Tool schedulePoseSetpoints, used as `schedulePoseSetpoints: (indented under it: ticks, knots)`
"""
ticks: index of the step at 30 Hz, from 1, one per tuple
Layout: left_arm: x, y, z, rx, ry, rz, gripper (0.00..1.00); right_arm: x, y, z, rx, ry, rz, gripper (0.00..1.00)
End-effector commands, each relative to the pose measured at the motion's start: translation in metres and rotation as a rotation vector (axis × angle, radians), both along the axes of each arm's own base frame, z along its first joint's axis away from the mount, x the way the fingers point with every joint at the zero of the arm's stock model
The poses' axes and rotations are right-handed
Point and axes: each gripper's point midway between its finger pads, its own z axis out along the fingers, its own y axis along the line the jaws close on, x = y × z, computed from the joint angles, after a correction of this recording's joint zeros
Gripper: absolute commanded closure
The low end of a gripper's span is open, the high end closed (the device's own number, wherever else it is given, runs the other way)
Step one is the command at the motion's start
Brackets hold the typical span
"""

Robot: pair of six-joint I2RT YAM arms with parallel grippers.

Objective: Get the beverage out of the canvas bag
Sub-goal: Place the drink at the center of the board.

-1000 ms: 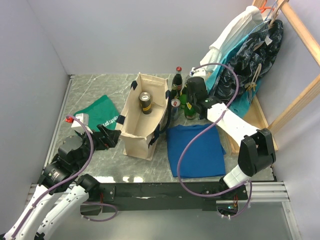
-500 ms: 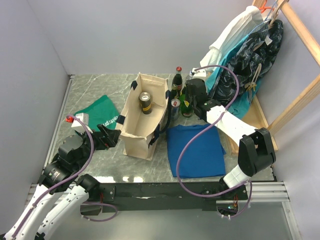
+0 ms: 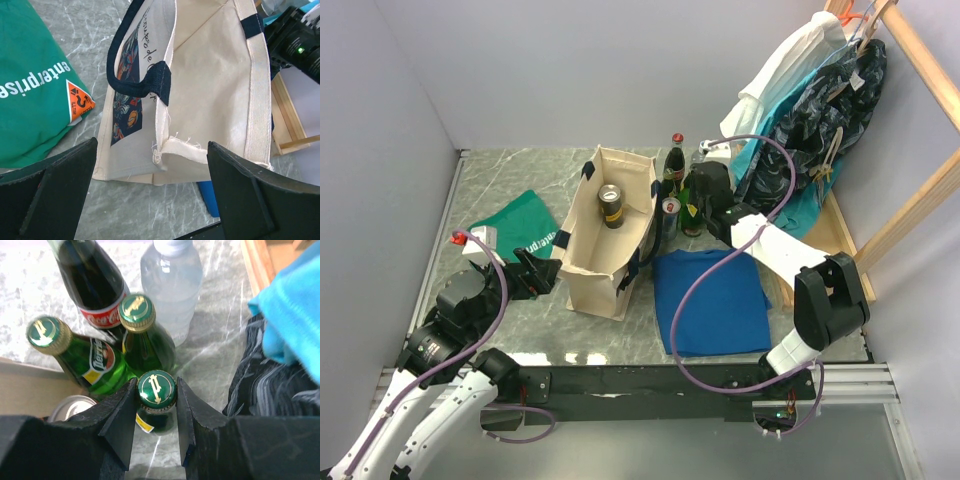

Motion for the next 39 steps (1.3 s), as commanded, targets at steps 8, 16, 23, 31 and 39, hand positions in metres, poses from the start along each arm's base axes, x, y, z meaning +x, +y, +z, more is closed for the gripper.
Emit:
schedulePoseSetpoints:
  ticks: [8, 16, 23, 31, 39]
  knots:
    - [0.003, -0.001, 0.015, -0.011, -0.053, -0.006, 0.04, 0.021, 0.01, 0.052, 0.129, -0.215, -0.018, 1.0]
    - [0.003, -0.001, 0.014, -0.008, -0.05, -0.008, 0.04, 0.017, 0.022, 0.048, 0.132, -0.206, 0.021, 1.0]
    - [0.002, -0.001, 0.016, -0.011, -0.056, -0.006, 0.04, 0.015, 0.026, 0.039, 0.108, -0.177, 0.032, 1.0]
    - [0.003, -0.001, 0.015, -0.011, -0.055, -0.008, 0.04, 0.013, 0.027, 0.028, 0.07, -0.129, 0.023, 0.66]
    - [0.003, -0.002, 0.014, -0.01, -0.051, -0.011, 0.04, 0.009, 0.02, 0.024, 0.043, -0.113, -0.006, 0.38]
